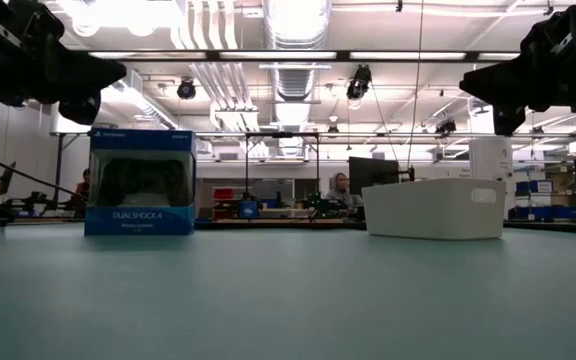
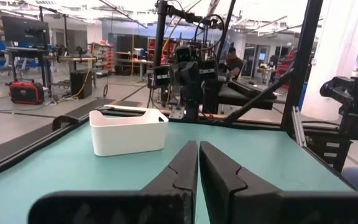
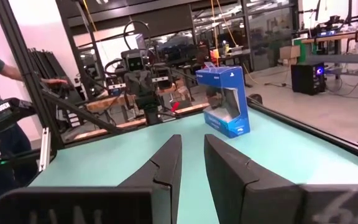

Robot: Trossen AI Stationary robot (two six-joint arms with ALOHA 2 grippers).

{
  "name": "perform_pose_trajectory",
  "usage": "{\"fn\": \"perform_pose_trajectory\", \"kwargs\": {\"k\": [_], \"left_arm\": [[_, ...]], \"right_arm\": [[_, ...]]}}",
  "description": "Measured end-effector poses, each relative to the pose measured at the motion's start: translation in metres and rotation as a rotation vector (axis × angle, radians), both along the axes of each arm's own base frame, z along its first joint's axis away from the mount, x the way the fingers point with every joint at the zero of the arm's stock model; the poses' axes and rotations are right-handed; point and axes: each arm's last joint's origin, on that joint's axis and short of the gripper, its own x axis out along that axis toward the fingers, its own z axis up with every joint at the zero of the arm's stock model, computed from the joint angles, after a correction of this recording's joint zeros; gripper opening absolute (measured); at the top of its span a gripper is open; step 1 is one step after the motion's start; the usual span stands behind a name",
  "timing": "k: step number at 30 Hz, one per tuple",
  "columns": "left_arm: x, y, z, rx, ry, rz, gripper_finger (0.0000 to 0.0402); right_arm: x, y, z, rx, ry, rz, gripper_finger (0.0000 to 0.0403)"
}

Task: Pick and place USB-C Cables
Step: Return to Home Position

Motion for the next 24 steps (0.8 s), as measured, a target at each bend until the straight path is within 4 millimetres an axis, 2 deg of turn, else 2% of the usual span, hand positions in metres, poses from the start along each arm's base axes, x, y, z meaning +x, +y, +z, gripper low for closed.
{"fn": "perform_pose_trajectory", "kwargs": {"k": [24], "left_arm": [[0.0051,-0.001,-0.0074,0.015,0.079,-0.002,0.0002]], "right_arm": [[0.0,0.0,-0.0003,0.0,0.001,0.0,0.0059]]}}
